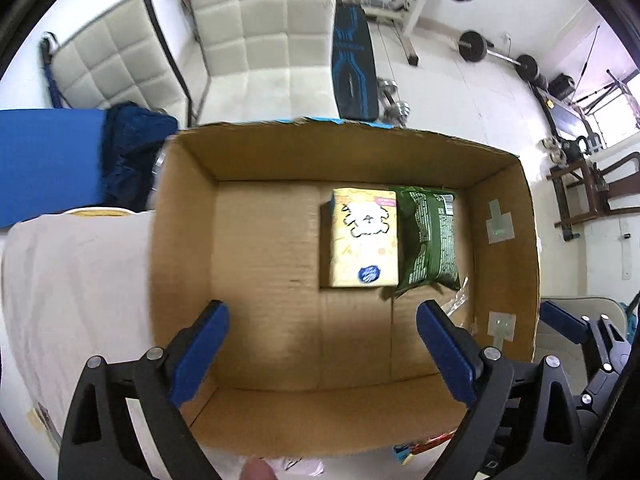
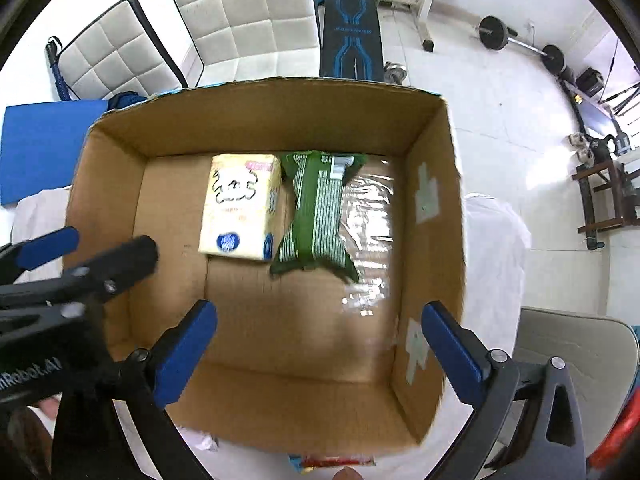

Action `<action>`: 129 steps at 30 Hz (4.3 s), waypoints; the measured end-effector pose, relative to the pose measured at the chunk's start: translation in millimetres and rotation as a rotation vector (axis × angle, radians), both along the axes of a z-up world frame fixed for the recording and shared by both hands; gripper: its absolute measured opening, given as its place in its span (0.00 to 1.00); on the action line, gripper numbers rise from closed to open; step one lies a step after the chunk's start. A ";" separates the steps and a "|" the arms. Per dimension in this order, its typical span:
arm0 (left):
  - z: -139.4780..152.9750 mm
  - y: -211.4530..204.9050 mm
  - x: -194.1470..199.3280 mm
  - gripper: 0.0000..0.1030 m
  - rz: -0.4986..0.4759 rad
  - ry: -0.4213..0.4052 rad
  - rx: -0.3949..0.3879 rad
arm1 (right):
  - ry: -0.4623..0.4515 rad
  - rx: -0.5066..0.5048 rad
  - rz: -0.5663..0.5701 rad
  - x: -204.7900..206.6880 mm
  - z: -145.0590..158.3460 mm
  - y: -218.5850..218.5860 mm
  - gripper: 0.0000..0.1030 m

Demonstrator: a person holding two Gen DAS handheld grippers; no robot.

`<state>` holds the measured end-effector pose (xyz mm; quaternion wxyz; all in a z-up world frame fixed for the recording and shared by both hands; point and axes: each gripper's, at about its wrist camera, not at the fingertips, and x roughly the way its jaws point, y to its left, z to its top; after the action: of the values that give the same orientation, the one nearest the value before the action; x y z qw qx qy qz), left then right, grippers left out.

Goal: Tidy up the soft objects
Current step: 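Withdraw both tools from the box toward the remaining items, then grasp the orange snack bag with the left tool while the right tool grasps the red-orange bag, then carry both bags over the box and release them inside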

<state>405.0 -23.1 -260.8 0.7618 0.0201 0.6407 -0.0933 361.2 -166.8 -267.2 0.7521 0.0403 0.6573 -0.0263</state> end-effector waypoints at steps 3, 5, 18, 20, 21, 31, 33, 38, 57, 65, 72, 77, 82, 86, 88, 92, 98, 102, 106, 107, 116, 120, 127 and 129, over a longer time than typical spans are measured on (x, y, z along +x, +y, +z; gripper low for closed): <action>18.3 4.9 -23.0 0.93 0.004 -0.044 0.008 | -0.031 -0.018 -0.002 -17.3 17.4 4.4 1.00; 27.9 7.8 -35.8 0.93 0.001 -0.070 0.015 | -0.047 -0.022 -0.007 -26.6 25.8 5.3 1.00; 94.7 31.2 -122.5 0.93 0.062 -0.221 0.025 | -0.236 -0.015 -0.031 -94.8 89.9 8.2 1.00; 101.5 35.5 -133.5 0.93 0.073 -0.241 0.020 | -0.255 0.000 -0.031 -105.7 100.4 7.4 1.00; 104.1 37.9 -138.4 0.93 0.082 -0.251 0.021 | -0.258 0.005 -0.028 -110.4 104.1 7.4 1.00; 65.3 77.1 -181.2 0.93 0.152 -0.186 0.087 | -0.172 0.029 -0.025 -146.7 73.0 -2.7 1.00; 43.0 87.6 -184.3 0.93 0.172 -0.130 0.097 | -0.111 0.031 -0.041 -152.1 44.4 -8.6 1.00; -19.2 114.5 -185.9 0.93 0.239 0.016 0.091 | 0.016 0.055 -0.087 -152.3 -25.1 -20.2 1.00; -142.3 65.9 -124.9 0.55 0.130 0.237 0.043 | 0.220 0.080 -0.175 -140.3 -141.1 -25.5 0.60; -133.7 69.4 -175.4 0.51 0.119 0.222 0.079 | 0.282 0.060 -0.134 -163.3 -138.8 -24.1 0.50; -143.1 80.1 -201.2 0.51 0.149 0.236 0.076 | 0.317 0.011 -0.064 -193.0 -137.8 -10.6 0.50; -153.4 76.3 -203.4 0.52 0.143 0.255 0.089 | 0.335 -0.006 -0.061 -198.3 -144.2 -5.2 0.51; -171.4 75.2 -196.4 0.51 0.149 0.259 0.087 | 0.345 -0.001 -0.073 -179.7 -156.2 0.6 0.51; -175.6 85.6 -196.6 0.49 0.150 0.257 0.084 | 0.347 0.005 -0.080 -173.3 -162.2 -14.7 0.51; -173.2 87.9 -197.3 0.47 0.153 0.254 0.080 | 0.348 0.005 -0.082 -171.1 -163.1 -12.5 0.51; -160.1 90.0 -202.5 0.43 0.148 0.226 0.079 | 0.336 -0.008 -0.075 -173.7 -157.0 -10.3 0.48; -133.2 86.8 -221.3 0.43 0.130 0.154 0.088 | 0.292 0.004 -0.053 -182.8 -137.7 -3.1 0.47; -108.8 82.2 -234.3 0.43 0.108 0.108 0.065 | 0.248 0.017 -0.031 -188.1 -114.3 2.1 0.47; -79.7 76.9 -250.1 0.43 0.092 0.064 0.025 | 0.196 0.040 -0.008 -195.5 -86.3 5.0 0.47; -71.4 74.4 -252.8 0.43 0.088 0.054 0.014 | 0.181 0.049 -0.003 -197.3 -78.1 5.8 0.47; 19.6 38.8 -233.1 0.43 0.032 -0.051 -0.075 | 0.065 0.114 0.026 -203.1 -3.9 11.5 0.47; 50.4 28.0 -220.3 0.43 0.001 -0.102 -0.100 | 0.007 0.140 0.037 -199.0 29.0 15.2 0.47; 74.5 20.7 -169.4 0.43 -0.019 -0.168 -0.114 | -0.075 0.162 0.024 -160.0 71.2 12.4 0.47; 74.6 19.6 -152.9 0.43 -0.019 -0.180 -0.103 | -0.084 0.156 0.015 -145.9 73.7 11.4 0.47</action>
<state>252.1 -3.5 -186.1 0.8153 -0.0045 0.5640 -0.1313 215.3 -155.4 -193.5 0.7738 0.0949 0.6255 0.0321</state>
